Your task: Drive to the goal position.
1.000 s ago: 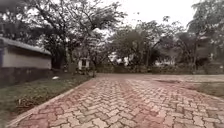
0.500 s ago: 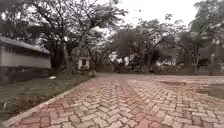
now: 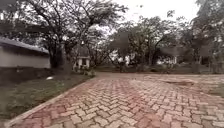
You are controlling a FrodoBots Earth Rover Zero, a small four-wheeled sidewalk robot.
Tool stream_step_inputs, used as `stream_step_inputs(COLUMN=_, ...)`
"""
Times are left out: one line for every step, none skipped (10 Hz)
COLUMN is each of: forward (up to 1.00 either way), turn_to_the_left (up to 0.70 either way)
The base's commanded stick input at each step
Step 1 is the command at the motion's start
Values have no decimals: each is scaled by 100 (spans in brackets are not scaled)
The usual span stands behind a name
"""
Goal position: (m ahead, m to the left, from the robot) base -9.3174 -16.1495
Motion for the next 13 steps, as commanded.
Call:
stream_step_inputs(forward=70, turn_to_the_left=0)
stream_step_inputs(forward=70, turn_to_the_left=0)
stream_step_inputs(forward=70, turn_to_the_left=0)
stream_step_inputs(forward=70, turn_to_the_left=0)
stream_step_inputs(forward=70, turn_to_the_left=0)
stream_step_inputs(forward=70, turn_to_the_left=0)
stream_step_inputs(forward=70, turn_to_the_left=0)
stream_step_inputs(forward=70, turn_to_the_left=0)
stream_step_inputs(forward=70, turn_to_the_left=0)
stream_step_inputs(forward=70, turn_to_the_left=-14)
stream_step_inputs(forward=70, turn_to_the_left=-32)
stream_step_inputs(forward=70, turn_to_the_left=-35)
stream_step_inputs(forward=70, turn_to_the_left=-35)
